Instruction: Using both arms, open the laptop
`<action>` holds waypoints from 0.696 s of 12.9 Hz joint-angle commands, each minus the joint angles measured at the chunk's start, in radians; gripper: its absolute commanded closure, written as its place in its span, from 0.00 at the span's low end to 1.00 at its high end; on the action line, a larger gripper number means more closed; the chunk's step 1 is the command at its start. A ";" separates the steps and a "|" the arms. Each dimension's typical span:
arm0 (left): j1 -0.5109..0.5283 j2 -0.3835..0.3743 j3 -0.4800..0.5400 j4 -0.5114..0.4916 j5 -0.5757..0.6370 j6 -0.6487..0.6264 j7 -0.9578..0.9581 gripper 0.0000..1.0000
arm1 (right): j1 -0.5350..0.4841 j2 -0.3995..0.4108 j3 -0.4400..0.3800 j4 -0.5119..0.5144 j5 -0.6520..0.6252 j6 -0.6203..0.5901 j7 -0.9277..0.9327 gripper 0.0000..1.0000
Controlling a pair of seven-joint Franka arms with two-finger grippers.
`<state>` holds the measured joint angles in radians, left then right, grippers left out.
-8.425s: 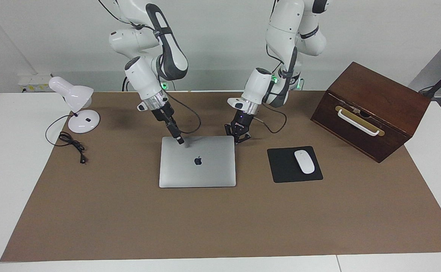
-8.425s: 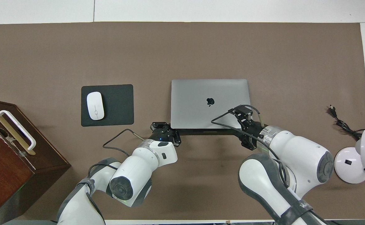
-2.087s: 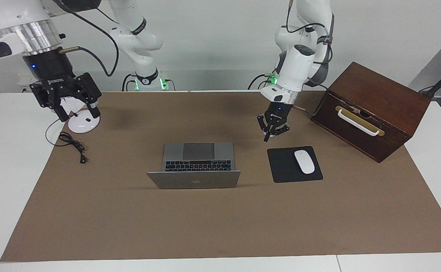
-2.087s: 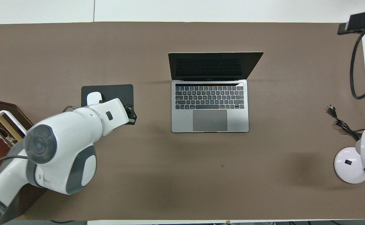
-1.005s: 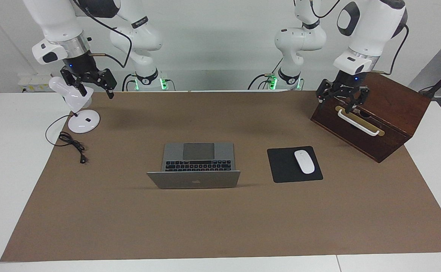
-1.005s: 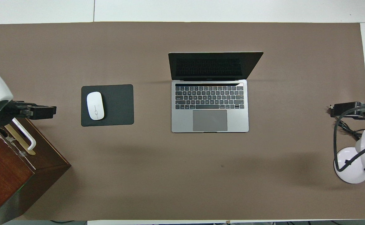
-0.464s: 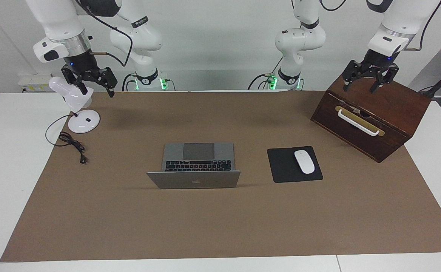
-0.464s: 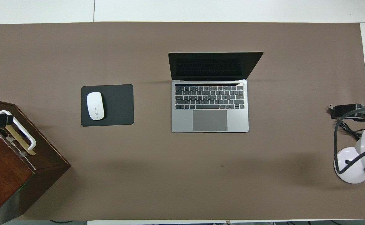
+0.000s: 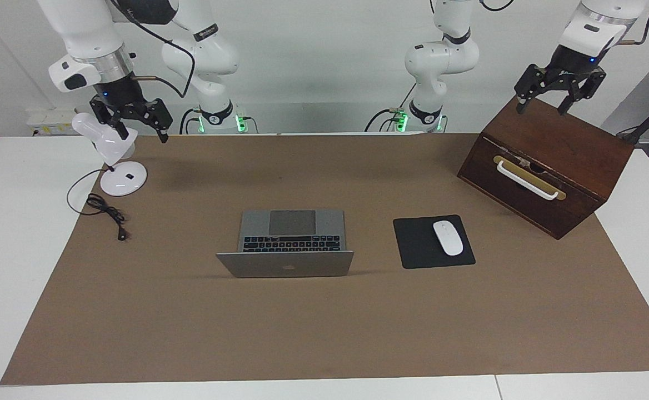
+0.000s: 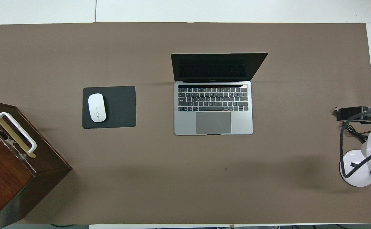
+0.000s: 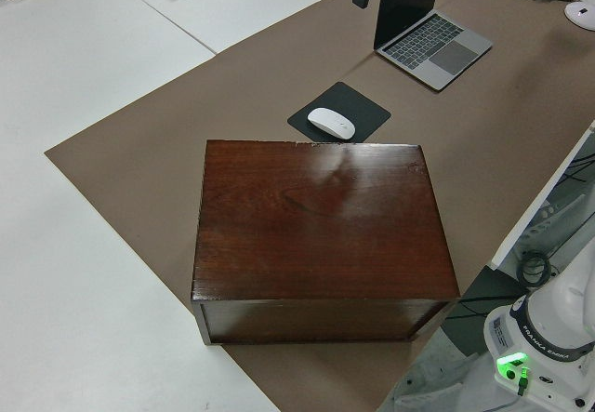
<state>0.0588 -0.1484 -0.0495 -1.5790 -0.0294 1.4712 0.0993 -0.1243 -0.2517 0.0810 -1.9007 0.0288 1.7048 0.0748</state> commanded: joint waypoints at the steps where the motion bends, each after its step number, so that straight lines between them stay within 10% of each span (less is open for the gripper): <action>1: -0.011 0.012 -0.001 -0.007 0.023 0.003 -0.023 0.00 | -0.015 -0.017 0.005 -0.015 -0.006 0.010 -0.107 0.00; 9: -0.008 -0.037 -0.001 -0.084 0.019 -0.040 -0.023 0.00 | -0.015 -0.017 0.005 -0.020 -0.006 -0.007 -0.113 0.00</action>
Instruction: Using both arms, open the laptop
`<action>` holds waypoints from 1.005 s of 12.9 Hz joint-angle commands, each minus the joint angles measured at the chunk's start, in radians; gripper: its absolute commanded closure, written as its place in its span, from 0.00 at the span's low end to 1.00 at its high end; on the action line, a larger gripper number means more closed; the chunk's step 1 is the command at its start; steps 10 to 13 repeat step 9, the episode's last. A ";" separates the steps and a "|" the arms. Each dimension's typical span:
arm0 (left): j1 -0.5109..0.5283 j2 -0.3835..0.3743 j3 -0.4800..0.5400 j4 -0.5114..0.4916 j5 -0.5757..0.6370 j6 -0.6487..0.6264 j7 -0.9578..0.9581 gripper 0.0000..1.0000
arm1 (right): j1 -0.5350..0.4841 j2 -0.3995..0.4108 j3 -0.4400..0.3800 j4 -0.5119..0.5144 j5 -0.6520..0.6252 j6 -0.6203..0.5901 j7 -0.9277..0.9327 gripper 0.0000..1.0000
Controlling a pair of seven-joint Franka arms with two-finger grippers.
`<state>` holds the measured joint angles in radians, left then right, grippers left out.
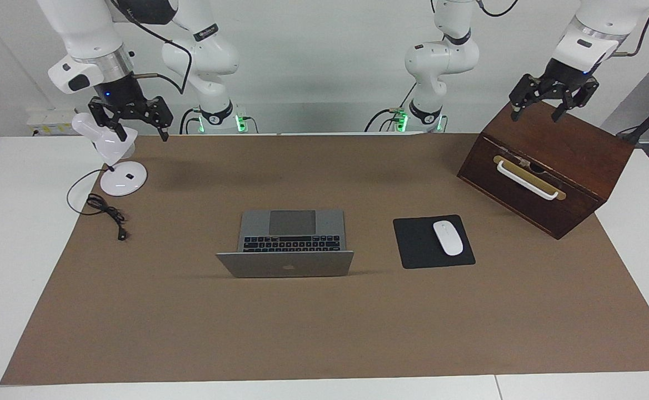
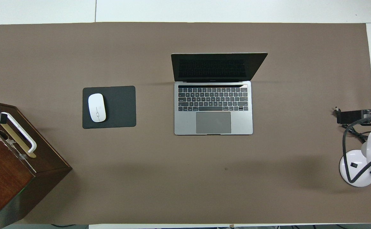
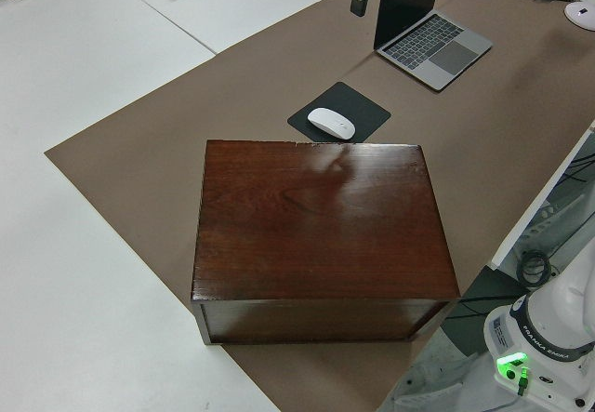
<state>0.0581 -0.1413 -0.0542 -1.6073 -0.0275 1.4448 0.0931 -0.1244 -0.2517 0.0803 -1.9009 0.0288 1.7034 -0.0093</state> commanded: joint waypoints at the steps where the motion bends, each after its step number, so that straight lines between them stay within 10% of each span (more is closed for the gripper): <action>1: -0.007 -0.047 0.004 -0.062 0.018 -0.008 -0.016 0.00 | -0.015 -0.017 0.006 -0.018 -0.006 -0.034 -0.028 0.00; 13: -0.006 -0.052 0.004 -0.069 0.020 -0.006 -0.013 0.00 | -0.015 -0.026 0.006 -0.020 -0.004 -0.125 -0.021 0.00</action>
